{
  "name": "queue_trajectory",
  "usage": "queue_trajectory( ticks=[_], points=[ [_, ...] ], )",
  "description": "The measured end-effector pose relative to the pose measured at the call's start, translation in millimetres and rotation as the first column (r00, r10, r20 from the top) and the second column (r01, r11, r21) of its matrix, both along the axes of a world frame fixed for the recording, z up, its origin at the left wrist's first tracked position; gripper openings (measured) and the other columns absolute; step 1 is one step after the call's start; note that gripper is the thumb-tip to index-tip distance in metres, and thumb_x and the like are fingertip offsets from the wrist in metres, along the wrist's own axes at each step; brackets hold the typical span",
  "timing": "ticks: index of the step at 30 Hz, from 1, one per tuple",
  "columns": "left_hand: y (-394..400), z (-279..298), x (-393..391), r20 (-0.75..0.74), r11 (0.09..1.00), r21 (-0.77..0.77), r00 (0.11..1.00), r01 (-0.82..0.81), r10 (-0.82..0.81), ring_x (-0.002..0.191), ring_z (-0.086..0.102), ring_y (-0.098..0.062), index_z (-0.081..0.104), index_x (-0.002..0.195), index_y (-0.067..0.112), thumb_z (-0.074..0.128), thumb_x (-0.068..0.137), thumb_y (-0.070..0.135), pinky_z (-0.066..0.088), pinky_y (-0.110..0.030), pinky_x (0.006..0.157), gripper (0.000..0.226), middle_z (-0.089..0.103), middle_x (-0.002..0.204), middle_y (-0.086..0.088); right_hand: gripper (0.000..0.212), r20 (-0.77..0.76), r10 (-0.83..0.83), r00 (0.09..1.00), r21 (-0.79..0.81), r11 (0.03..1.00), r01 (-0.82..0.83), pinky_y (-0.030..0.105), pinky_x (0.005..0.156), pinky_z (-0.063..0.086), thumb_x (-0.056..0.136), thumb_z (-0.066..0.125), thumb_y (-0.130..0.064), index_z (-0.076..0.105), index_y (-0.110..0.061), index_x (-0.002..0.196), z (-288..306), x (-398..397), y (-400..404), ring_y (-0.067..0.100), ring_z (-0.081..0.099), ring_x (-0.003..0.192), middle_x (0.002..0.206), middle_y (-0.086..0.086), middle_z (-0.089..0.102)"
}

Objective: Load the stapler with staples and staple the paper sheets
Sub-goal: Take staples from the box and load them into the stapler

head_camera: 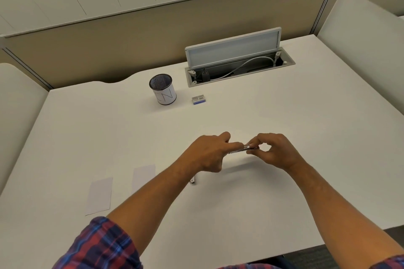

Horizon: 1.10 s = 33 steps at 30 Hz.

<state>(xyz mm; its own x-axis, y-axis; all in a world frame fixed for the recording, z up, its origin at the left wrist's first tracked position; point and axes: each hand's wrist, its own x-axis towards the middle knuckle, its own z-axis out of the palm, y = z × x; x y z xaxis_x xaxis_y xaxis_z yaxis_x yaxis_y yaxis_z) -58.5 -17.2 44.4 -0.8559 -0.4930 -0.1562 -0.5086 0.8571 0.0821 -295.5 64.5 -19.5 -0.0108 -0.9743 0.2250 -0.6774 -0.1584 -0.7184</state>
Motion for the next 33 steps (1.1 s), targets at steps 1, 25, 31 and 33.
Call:
queue_trajectory(
  ticks=[1,25,31,33],
  points=[
    [-3,4,-3,0.033,0.999,-0.019,0.999,0.028,-0.027,0.054,0.045,-0.023,0.036,0.137,0.046,0.059,0.087,0.014,0.022,-0.026,0.045,0.064,0.047,0.099,0.001,0.018,0.041,-0.016,0.999,0.011,1.000,0.016,0.034,0.077,0.052,0.077,0.091,-0.016,0.076,-0.021,0.086,-3,1,1,0.019,0.069,0.079,0.084,-0.013,0.077],
    [-10,26,-41,0.357,0.995,0.095,0.931,0.042,-0.073,0.074,0.061,-0.030,0.032,0.136,0.046,0.048,0.083,0.005,0.037,-0.031,0.051,0.069,0.064,0.093,-0.003,0.026,0.358,-0.137,0.923,0.053,0.991,0.127,0.013,0.077,0.048,0.070,0.093,-0.007,0.073,-0.022,0.076,-27,15,15,0.008,0.072,0.081,0.086,-0.010,0.079],
    [-10,23,-42,0.404,0.996,-0.003,0.911,0.090,-0.081,0.053,0.047,-0.020,0.029,0.136,0.042,0.056,0.088,0.012,0.031,-0.028,0.047,0.063,0.051,0.072,-0.001,0.020,0.334,-0.113,0.936,0.068,0.993,0.096,0.011,0.076,0.044,0.071,0.094,-0.013,0.075,-0.019,0.078,-30,22,13,0.009,0.072,0.085,0.087,-0.016,0.079],
    [-11,23,-40,0.406,0.996,0.004,0.910,0.094,-0.087,0.051,0.046,-0.019,0.028,0.134,0.044,0.057,0.087,0.010,0.030,-0.028,0.046,0.065,0.047,0.069,0.001,0.022,0.322,-0.103,0.941,0.066,0.994,0.086,0.014,0.074,0.045,0.071,0.094,-0.014,0.074,-0.023,0.077,-29,24,13,0.010,0.071,0.083,0.086,-0.016,0.078]
  ],
)
